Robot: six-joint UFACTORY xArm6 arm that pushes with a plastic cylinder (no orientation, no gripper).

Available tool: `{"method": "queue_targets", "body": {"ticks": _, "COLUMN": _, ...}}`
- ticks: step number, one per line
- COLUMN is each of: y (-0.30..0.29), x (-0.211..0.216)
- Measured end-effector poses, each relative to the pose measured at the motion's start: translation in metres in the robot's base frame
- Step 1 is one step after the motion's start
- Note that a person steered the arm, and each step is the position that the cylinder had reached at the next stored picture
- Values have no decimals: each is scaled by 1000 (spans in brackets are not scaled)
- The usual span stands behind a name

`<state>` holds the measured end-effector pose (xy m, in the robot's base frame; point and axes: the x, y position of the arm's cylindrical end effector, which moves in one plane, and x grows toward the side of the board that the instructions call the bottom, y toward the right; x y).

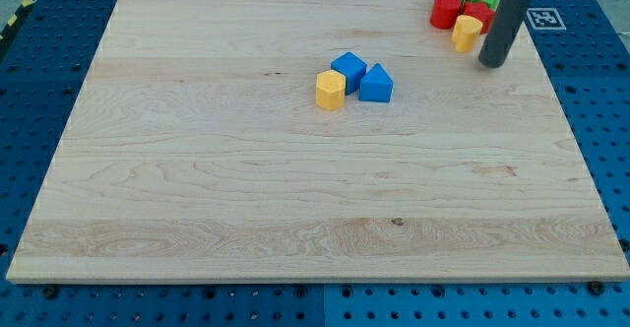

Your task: Move your arm to center

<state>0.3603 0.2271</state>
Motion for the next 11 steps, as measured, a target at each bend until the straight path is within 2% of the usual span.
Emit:
{"method": "queue_targets", "body": {"ticks": 2, "y": -26, "x": 114}}
{"method": "queue_targets", "body": {"ticks": 3, "y": -26, "x": 123}}
{"method": "queue_targets", "body": {"ticks": 6, "y": -69, "x": 123}}
{"method": "queue_targets", "body": {"ticks": 8, "y": -74, "x": 115}}
{"method": "queue_targets", "body": {"ticks": 11, "y": -198, "x": 79}}
